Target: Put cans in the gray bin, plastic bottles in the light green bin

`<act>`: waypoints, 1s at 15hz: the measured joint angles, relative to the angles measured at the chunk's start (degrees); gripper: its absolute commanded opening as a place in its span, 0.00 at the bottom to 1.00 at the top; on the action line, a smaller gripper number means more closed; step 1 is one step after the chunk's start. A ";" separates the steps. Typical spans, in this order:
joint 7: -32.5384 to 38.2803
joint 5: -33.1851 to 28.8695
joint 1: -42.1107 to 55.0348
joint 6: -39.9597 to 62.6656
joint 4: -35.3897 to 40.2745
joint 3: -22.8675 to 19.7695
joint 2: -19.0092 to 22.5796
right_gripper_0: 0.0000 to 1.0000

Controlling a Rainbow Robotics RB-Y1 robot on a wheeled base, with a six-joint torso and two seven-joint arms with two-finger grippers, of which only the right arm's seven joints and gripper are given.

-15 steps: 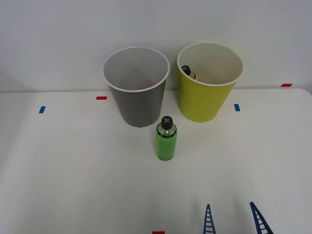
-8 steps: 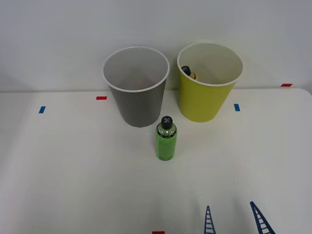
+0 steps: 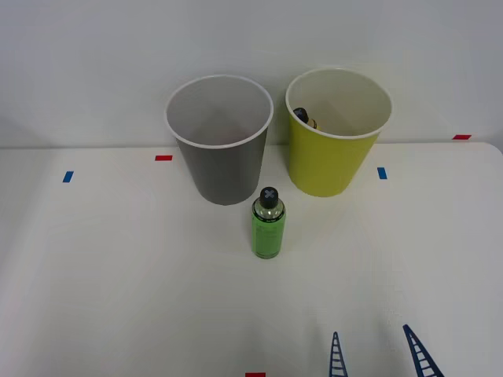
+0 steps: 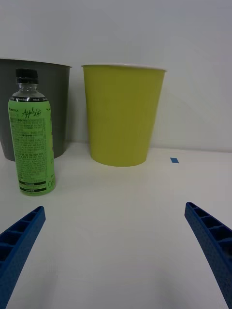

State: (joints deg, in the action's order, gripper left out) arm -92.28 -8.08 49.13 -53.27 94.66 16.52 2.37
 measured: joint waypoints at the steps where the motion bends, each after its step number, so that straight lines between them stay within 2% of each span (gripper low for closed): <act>1: 0.00 0.00 0.00 0.00 0.00 0.00 0.00 1.00; 15: 0.00 0.00 0.00 0.00 0.00 0.00 0.00 1.00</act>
State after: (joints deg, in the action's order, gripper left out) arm -92.28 -8.08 49.13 -53.27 94.66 16.52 2.37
